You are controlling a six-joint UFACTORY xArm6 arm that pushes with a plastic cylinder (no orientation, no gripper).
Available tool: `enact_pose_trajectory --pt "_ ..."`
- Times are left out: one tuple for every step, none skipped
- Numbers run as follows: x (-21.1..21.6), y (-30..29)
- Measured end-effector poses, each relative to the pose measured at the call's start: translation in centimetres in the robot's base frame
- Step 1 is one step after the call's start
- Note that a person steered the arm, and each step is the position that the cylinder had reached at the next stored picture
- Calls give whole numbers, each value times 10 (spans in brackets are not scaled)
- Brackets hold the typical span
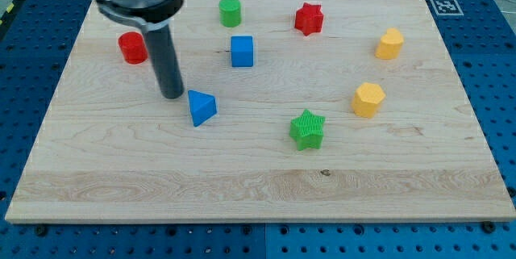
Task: Place the blue triangle to left green star
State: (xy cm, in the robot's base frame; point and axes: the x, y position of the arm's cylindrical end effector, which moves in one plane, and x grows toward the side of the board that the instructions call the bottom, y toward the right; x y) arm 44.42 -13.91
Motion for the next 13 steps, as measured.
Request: enact_pose_trajectory --pt "5 -5" --pt "14 -5" --pt "14 -6" --pt "2 1" --pt "2 3" --pt "2 19" --pt "2 20" --pt "7 32" --pt "19 51" --pt "19 52" --pt "22 40" --pt "22 34" --pt "22 42"
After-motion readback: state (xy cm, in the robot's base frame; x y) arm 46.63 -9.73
